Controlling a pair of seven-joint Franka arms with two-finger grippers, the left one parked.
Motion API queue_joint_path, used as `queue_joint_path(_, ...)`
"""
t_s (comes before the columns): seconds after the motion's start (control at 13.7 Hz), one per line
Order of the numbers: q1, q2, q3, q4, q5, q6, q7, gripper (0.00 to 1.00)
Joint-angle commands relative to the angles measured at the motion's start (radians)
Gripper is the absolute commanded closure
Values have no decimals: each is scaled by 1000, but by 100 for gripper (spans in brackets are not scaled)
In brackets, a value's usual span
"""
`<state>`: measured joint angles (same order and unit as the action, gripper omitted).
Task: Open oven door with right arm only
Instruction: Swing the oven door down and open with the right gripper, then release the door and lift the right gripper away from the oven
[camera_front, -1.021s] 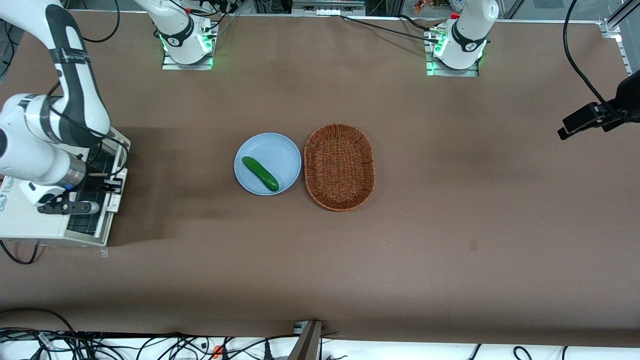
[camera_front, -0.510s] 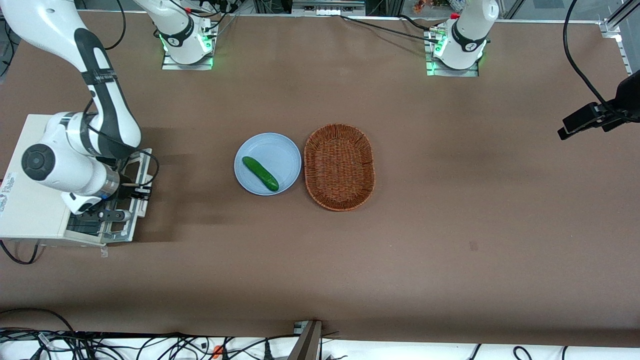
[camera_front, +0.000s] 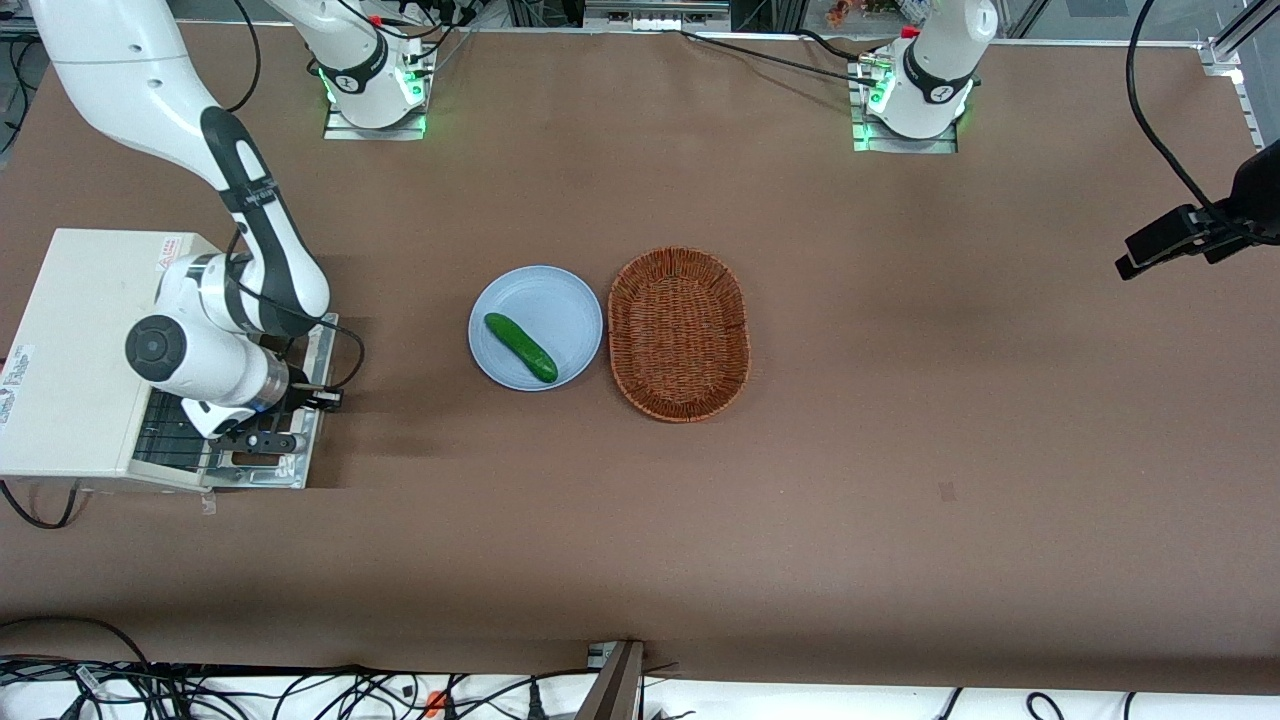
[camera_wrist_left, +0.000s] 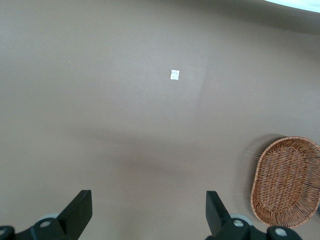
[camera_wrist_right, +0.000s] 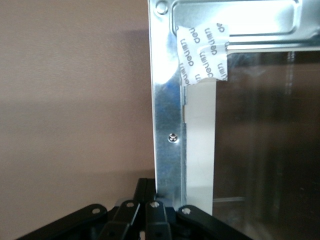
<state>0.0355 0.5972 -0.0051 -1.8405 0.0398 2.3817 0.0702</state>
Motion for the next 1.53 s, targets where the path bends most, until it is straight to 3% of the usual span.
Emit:
queue_joint_path(0.0,23,0,-45,-26,-47,-10,96,100)
queue_joint_path(0.22,72,-2,-32,-11,-38,-9,230,100)
queue_joint_path(0.29,73,-7,-12,9,-34,-16,249,84)
queue_joint_path(0.36,73,-20,2,17,-31,-30,263,55)
queue_joint_path(0.44,73,-42,7,20,-29,-45,266,5)
queue_joint_path(0.51,73,-78,13,18,-31,-65,261,0)
queue_joint_path(0.73,72,-210,14,18,-34,-157,234,0)
queue_joint_path(1.09,61,-532,43,23,-34,-454,111,0)
queue_joint_path(1.46,60,-608,45,179,-31,-735,8,0)
